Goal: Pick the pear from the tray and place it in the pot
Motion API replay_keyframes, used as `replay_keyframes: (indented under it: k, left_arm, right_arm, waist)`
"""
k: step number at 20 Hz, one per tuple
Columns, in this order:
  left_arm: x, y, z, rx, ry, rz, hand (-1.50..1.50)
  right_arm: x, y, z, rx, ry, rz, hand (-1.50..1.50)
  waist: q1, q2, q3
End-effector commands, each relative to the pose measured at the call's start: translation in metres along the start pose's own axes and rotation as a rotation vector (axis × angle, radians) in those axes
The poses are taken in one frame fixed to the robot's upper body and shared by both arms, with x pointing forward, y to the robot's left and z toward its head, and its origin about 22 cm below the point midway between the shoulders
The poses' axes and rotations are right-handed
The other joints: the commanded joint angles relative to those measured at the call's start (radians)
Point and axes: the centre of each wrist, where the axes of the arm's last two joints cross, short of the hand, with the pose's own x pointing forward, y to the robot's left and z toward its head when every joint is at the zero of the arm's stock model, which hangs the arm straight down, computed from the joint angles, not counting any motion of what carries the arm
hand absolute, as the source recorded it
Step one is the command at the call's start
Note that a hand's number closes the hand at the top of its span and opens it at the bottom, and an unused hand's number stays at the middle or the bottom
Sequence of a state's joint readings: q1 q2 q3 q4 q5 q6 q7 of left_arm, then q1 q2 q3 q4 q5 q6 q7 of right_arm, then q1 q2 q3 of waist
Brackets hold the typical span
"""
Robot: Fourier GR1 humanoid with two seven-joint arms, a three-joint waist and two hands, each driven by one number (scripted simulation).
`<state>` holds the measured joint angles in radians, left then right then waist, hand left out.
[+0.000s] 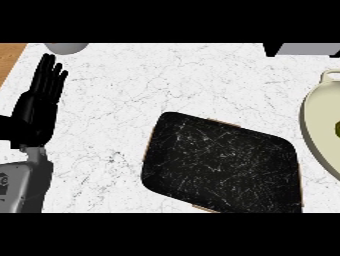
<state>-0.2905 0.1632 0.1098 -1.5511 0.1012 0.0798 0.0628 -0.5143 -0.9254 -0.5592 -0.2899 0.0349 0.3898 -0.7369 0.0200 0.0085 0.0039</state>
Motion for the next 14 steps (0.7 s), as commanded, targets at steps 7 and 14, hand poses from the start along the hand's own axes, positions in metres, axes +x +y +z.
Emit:
replay_keyframes:
  k: [7, 14]
  left_arm:
    - [-0.002, 0.003, -0.007, 0.011, 0.007, 0.003, 0.00]
    - [-0.004, 0.003, -0.007, 0.020, -0.002, -0.006, 0.00]
  right_arm:
    - [0.013, -0.055, 0.029, -0.083, -0.047, -0.091, -1.50]
    - [0.019, -0.077, 0.047, -0.087, -0.042, -0.070, -1.50]
  waist:
    - [0.003, 0.008, 0.005]
    - [-0.005, 0.011, 0.009]
